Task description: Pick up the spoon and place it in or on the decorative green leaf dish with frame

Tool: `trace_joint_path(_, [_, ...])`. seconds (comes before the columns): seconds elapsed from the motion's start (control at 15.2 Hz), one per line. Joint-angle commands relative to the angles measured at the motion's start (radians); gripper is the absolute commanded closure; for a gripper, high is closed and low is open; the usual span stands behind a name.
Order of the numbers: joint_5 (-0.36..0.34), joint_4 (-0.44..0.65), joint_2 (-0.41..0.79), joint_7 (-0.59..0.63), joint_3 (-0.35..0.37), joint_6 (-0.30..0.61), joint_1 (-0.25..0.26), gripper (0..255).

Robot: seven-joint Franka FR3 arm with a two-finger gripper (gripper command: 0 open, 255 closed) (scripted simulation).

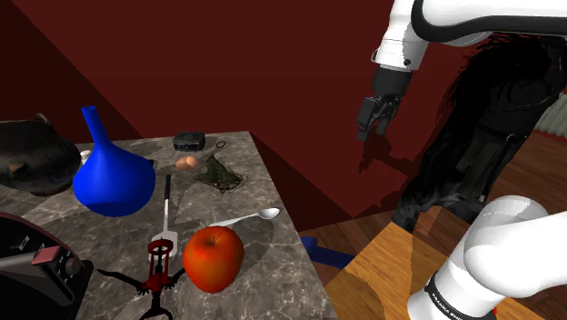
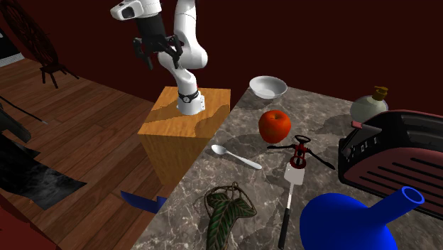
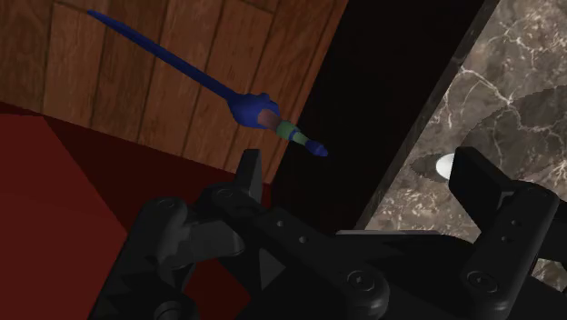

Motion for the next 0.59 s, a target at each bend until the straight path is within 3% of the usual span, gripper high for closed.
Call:
trace_joint_path(0.0, [0.000,0.000,0.000,0.000,0.000,0.000,0.000,0])
trace_joint_path(0.53, [0.051,-0.047,0.189,-0.178,0.013,0.269,0.103,0])
